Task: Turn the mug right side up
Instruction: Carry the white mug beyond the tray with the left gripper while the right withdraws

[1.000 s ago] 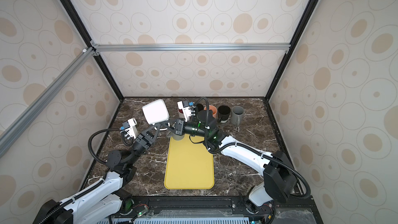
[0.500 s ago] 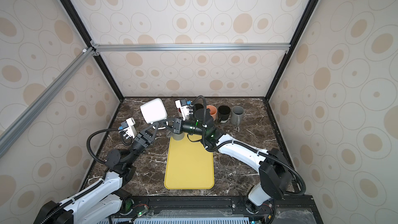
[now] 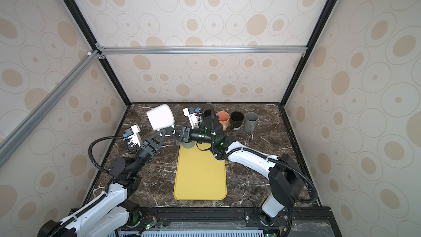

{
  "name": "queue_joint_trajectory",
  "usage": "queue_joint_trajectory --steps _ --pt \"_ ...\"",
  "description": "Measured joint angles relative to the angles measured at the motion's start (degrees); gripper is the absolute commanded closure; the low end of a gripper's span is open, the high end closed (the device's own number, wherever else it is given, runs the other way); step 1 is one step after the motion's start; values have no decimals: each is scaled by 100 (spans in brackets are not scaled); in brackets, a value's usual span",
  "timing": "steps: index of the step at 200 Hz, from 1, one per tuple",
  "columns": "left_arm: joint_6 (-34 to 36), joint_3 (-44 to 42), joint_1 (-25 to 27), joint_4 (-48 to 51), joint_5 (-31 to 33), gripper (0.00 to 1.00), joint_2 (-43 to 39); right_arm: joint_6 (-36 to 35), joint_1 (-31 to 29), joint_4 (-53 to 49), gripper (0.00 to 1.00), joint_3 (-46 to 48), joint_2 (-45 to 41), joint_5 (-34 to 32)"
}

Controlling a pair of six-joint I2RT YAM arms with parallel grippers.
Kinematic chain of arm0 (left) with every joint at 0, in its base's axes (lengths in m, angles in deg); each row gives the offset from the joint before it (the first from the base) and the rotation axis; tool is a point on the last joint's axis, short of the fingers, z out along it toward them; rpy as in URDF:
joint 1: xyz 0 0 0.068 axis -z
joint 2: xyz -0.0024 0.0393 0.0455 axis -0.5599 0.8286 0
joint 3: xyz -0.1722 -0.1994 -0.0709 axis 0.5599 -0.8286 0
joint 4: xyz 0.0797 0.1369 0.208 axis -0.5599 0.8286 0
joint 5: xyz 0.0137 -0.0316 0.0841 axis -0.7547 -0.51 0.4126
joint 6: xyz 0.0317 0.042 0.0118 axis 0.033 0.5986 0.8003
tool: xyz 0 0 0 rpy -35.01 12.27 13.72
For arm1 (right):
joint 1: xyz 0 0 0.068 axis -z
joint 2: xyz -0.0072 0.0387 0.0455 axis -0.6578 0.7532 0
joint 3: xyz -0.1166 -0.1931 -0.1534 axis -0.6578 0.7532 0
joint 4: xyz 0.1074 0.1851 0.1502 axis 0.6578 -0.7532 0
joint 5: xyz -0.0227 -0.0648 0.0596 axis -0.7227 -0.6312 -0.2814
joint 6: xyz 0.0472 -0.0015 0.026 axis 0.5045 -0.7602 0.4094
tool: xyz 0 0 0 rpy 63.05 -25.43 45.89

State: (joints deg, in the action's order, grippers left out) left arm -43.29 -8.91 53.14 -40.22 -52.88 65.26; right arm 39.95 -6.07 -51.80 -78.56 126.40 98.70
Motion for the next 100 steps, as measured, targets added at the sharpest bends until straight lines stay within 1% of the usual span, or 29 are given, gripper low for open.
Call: queue_joint_trajectory --steps 35,56,81,100 --pt "-2 26 -273 155 -11 100 76 -92 -7 -72 44 2 -24 -2" --pt "92 245 -378 490 -52 100 87 -170 9 -162 43 35 -114 -72" --pt "638 844 -466 1552 116 100 85 -275 85 -332 43 308 -481 -326" --pt "1248 1491 -479 2568 398 100 155 -411 199 -658 43 533 -831 -772"
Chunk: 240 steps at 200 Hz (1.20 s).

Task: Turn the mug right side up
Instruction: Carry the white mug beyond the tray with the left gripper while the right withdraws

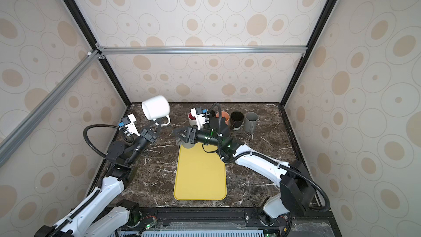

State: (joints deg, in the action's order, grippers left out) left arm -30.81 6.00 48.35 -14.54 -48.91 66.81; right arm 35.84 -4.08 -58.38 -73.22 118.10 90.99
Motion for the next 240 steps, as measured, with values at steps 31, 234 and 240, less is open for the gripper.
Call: queue_joint_trajectory --steps 31,234,240 --pt "852 1121 -13 1272 428 100 525 -278 70 -920 42 195 -459 -1248" --pt "3331 4312 -17 4631 1580 100 4568 -769 66 -4 39 1578 101 -4306" --pt "3344 4352 -17 4656 1561 100 4658 -767 68 44 39 1648 39 -4354"
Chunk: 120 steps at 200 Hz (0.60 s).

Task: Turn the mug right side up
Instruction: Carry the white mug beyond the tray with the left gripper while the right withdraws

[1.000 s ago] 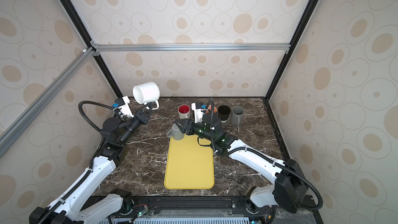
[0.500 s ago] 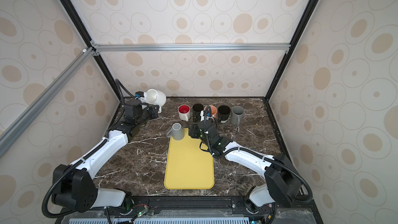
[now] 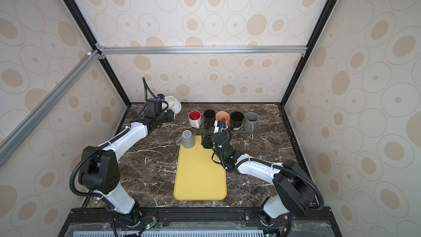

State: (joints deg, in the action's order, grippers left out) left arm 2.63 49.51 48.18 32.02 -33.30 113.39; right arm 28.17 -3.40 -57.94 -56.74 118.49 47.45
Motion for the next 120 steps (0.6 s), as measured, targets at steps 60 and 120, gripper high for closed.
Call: queue_joint_trajectory --steps 60,120 --pt "39 264 0 144 -179 100 732 111 20 365 39 426 -59 -140" --pt "92 448 0 348 -188 100 1110 205 138 485 39 424 37 -7"
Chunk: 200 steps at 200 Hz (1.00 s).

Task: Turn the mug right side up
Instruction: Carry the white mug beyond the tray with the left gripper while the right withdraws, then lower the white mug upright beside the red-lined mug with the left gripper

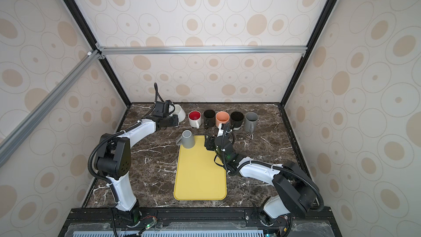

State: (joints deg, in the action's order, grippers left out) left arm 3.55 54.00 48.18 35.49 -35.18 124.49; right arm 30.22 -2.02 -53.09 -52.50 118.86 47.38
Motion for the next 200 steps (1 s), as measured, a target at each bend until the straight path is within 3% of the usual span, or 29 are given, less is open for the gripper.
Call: queue_joint_trajectory --steps 200 --pt "254 586 2 713 -44 100 710 81 87 -83 39 -74 173 361"
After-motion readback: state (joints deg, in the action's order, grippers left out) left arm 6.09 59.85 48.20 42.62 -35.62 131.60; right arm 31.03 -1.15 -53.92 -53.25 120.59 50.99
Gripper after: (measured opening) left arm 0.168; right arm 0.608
